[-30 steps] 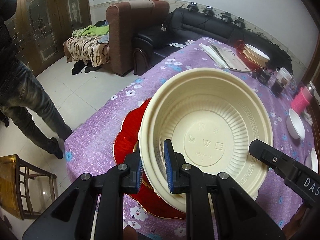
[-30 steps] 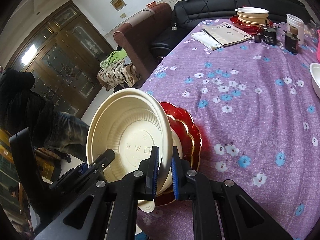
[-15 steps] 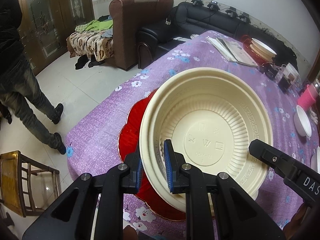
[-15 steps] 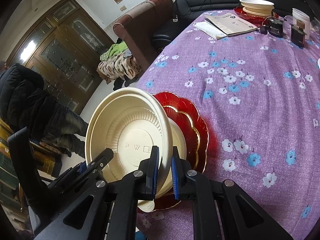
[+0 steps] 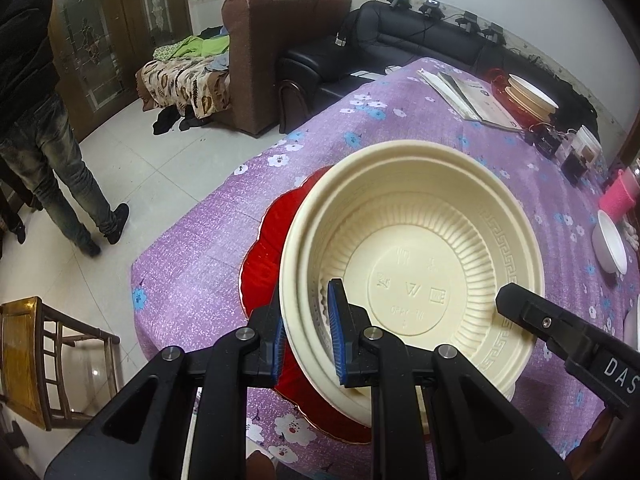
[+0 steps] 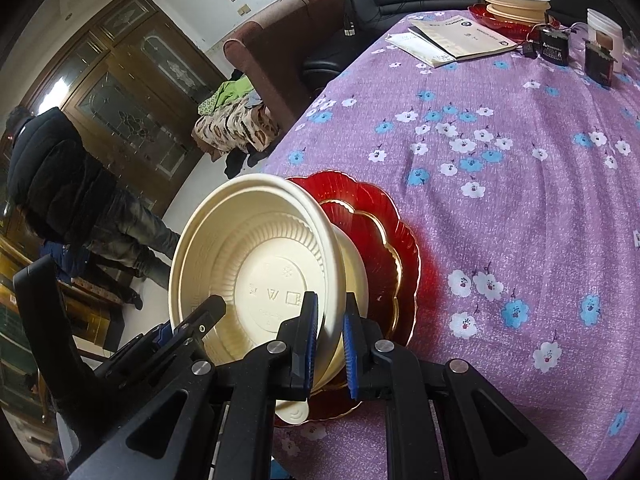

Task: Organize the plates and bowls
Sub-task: 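Lower the beige bowl into the white bowl and open the left tool, then move both tools back toward the remaining white bowls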

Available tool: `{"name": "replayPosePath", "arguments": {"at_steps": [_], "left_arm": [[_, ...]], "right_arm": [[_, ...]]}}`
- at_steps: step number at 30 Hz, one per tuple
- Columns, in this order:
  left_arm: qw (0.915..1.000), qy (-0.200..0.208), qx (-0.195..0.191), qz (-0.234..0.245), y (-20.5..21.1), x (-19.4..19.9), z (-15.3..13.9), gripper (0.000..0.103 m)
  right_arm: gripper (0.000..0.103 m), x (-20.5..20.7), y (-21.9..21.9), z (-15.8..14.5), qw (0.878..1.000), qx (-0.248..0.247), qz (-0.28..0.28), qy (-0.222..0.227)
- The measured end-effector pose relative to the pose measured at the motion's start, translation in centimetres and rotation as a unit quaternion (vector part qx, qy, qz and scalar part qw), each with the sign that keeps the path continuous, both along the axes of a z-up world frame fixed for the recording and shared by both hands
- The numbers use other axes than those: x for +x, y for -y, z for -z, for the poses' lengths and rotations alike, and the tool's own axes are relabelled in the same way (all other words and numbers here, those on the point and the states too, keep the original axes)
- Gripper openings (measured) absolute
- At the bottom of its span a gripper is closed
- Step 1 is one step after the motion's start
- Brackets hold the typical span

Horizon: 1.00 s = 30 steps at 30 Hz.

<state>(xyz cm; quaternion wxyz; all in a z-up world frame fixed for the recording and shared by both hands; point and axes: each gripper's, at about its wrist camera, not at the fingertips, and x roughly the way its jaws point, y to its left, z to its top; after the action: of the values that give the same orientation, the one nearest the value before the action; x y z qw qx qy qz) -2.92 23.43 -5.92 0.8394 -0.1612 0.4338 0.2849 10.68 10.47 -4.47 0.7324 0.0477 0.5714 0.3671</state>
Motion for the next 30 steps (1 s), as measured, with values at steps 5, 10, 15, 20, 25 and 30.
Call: {"name": "replayPosePath", "arguments": {"at_steps": [5, 10, 15, 20, 25, 30], "left_arm": [[1.0, 0.0, -0.002, -0.003, -0.1, 0.0, 0.1, 0.017], [0.9999, 0.008, 0.002, -0.009, -0.2, -0.3, -0.2, 0.017], [0.9997, 0.013, 0.004, -0.02, -0.6, -0.6, -0.4, 0.034], [0.9989, 0.031, 0.01, -0.035, -0.8, -1.2, -1.2, 0.048], [0.9973, 0.066, 0.016, -0.03, 0.2, -1.6, -2.8, 0.067], [0.9952, 0.092, 0.03, 0.016, 3.2, -0.8, -4.6, 0.067]], "right_arm": [[0.015, 0.0, -0.2, 0.4, 1.0, -0.001, -0.004, -0.005], [0.016, 0.2, -0.2, 0.6, 1.0, 0.004, -0.004, -0.013], [0.029, 0.2, 0.0, 0.5, 1.0, 0.012, -0.001, -0.015], [0.039, 0.3, 0.5, 0.2, 1.0, 0.024, 0.004, -0.018], [0.052, 0.3, 2.0, -0.8, 0.998, 0.056, 0.021, -0.019], [0.077, 0.7, 4.9, -2.1, 0.993, 0.105, 0.04, -0.027]]}}
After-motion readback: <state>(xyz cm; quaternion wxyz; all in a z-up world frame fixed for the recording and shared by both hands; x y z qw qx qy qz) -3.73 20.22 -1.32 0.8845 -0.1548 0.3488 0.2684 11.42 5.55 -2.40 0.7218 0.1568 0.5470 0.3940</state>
